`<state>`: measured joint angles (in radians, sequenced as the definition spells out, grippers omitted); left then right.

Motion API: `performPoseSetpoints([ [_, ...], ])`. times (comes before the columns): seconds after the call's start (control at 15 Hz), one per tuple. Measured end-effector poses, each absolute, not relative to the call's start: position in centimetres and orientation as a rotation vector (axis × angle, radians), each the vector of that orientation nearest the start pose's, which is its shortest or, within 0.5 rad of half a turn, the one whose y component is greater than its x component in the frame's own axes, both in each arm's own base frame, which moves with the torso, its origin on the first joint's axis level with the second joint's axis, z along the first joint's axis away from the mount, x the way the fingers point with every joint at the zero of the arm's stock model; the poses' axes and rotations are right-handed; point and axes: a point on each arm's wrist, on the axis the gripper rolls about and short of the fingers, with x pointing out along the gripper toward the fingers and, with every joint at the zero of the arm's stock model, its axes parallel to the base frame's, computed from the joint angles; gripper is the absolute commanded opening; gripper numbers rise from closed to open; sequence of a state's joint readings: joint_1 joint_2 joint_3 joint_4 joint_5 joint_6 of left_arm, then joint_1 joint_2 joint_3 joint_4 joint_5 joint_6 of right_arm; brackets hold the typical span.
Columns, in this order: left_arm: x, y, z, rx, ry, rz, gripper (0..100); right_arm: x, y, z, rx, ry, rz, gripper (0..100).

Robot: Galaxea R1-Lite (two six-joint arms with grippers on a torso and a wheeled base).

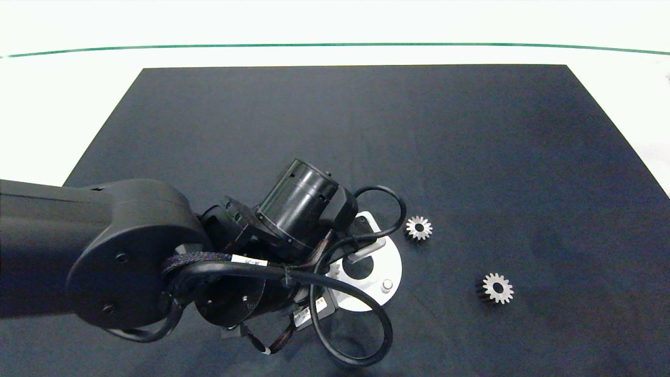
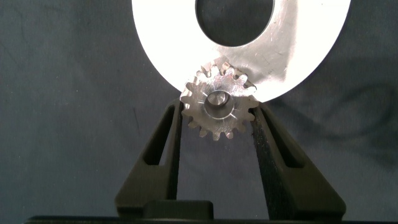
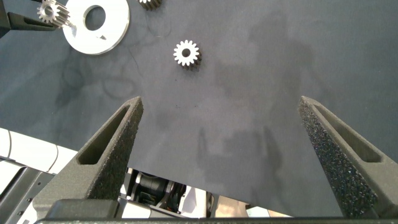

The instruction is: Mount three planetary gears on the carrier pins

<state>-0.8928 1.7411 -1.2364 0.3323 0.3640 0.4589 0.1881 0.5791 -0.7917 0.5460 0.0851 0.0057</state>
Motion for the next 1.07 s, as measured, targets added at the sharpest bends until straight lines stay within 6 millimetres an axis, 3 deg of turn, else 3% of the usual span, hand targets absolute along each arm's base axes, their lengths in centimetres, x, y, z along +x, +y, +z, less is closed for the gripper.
performPoseSetpoints([
  [0.6,19.2,-22.6,20.8,0.937,0.601,-0.659,100,0.0,0.2,24.0,-0.012,0.337,0.270,100],
  [0.8,18.3,-21.8,22.3,0.860,0.595,-0.638,100,0.1,0.2,24.0,-0.020,0.341,0.270,100],
  [1.07,16.7,-19.6,26.0,0.696,0.545,-0.592,100,1.1,0.4,24.0,-0.054,0.378,0.276,100],
])
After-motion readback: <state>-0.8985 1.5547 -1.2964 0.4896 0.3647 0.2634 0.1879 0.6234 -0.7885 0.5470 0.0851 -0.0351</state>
